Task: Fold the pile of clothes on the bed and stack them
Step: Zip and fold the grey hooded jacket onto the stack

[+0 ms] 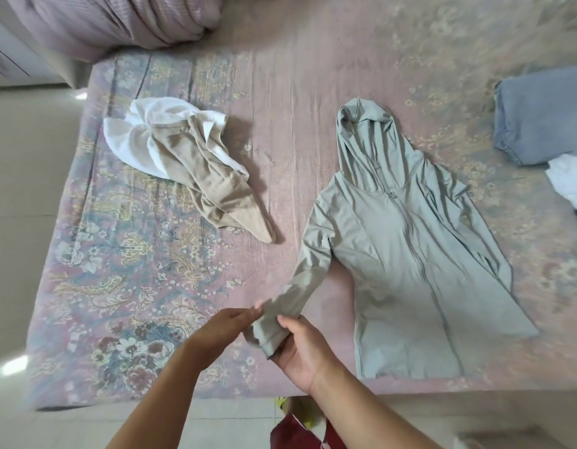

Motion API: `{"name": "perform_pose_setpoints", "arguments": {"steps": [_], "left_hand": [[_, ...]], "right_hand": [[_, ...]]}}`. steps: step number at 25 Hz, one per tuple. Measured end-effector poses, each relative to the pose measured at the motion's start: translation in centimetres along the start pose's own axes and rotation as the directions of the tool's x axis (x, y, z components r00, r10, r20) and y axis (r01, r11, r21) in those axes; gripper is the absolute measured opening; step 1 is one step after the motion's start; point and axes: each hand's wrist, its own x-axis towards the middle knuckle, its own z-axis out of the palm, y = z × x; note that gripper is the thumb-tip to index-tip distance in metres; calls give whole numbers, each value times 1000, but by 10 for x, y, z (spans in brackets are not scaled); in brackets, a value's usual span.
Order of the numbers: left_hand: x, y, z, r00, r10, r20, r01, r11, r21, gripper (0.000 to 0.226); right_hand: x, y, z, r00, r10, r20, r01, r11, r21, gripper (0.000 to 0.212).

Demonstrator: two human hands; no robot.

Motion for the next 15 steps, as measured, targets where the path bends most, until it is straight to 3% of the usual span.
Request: {"name": "perform_pose_setpoints", "arguments": {"steps": [3,6,9,11,15], "left_hand": [[-12,1,-25,995,84,51,-86,995,39,54],[-16,7,-45,980,168,-104,-167,986,13,47],[-19,10,-57,958,250,-140,-224,958,179,29],[-26,6,-76,977,214,-20,-201,943,265,13],[-48,-8,-121,962,207,180,-263,879,397,36]], "right_hand": [[-4,1,17,998,-56,-1,56,998,27,26],[3,15,32,996,-91,-18,87,986,-141,33],[12,42,44,983,-165,-82,139,956,-260,26],[15,62,54,966,-176,-190,152,979,-132,22],[9,99,70,966,-77,-247,155,937,314,24]]}}
